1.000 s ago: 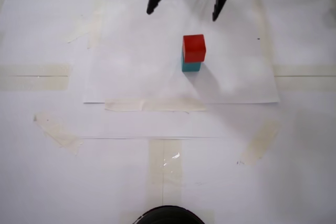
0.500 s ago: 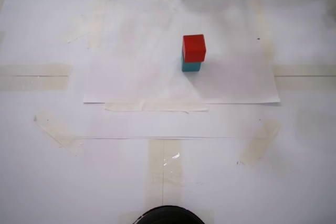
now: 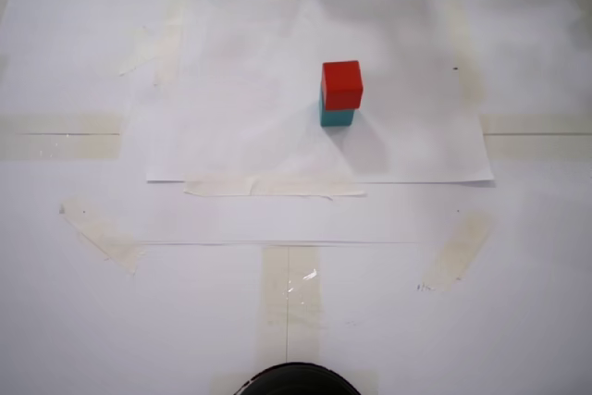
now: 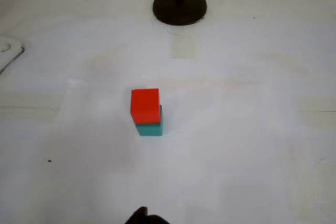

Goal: Put the red cube on the top of the blue cube.

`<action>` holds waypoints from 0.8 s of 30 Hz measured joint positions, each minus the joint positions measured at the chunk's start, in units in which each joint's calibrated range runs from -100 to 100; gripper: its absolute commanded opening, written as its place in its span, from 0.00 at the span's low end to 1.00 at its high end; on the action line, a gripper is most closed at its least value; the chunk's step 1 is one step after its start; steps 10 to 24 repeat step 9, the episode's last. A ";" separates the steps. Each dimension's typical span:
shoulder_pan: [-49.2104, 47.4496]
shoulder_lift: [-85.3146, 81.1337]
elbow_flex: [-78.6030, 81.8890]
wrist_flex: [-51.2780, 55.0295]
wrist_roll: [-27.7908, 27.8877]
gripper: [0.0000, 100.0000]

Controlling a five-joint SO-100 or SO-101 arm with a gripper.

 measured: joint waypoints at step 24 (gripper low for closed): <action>2.34 -4.60 9.13 -4.72 1.81 0.00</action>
